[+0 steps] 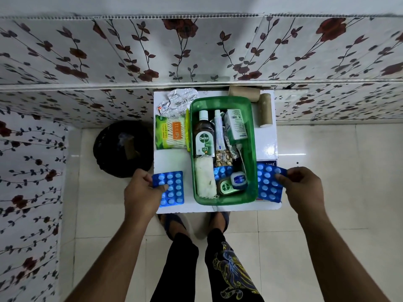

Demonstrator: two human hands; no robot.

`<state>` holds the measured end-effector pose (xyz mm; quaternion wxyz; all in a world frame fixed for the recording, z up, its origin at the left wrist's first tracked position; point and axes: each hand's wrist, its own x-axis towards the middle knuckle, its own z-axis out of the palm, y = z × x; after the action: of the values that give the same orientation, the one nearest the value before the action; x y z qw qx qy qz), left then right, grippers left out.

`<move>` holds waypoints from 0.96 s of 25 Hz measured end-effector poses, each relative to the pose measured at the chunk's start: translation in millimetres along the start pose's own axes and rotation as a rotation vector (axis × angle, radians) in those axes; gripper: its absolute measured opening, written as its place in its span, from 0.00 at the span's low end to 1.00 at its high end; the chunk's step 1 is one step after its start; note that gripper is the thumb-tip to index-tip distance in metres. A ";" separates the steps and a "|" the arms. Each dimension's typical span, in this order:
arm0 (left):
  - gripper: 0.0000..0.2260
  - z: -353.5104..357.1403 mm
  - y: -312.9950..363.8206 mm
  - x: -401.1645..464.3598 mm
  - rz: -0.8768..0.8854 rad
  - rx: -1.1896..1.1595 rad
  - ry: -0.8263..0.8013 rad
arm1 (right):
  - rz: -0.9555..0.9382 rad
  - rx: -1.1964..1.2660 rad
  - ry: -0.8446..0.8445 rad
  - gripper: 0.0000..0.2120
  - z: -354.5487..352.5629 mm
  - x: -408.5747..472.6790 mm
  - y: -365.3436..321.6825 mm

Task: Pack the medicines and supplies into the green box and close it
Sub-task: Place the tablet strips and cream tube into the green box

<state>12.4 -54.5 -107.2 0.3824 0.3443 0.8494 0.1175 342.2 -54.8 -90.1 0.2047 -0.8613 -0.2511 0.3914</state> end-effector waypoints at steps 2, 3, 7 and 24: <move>0.12 -14.3 12.0 -10.5 0.031 -0.063 0.016 | -0.007 0.061 -0.024 0.09 -8.5 -0.8 -5.8; 0.12 -23.9 20.7 -16.8 0.060 -0.095 0.030 | -0.003 0.085 -0.039 0.10 -12.6 -2.0 -9.9; 0.18 -61.0 68.7 -41.6 0.269 -0.265 0.061 | 0.036 0.251 -0.082 0.07 -25.0 -8.2 -25.1; 0.16 49.1 122.6 -60.4 0.833 0.683 -0.201 | -0.061 0.409 -0.060 0.06 -39.0 -22.3 -65.8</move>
<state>137.3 -8.2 -49.5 0.2492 0.7655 0.5905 -0.0571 342.0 -22.1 -17.5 0.3794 -0.7817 -0.1983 0.4534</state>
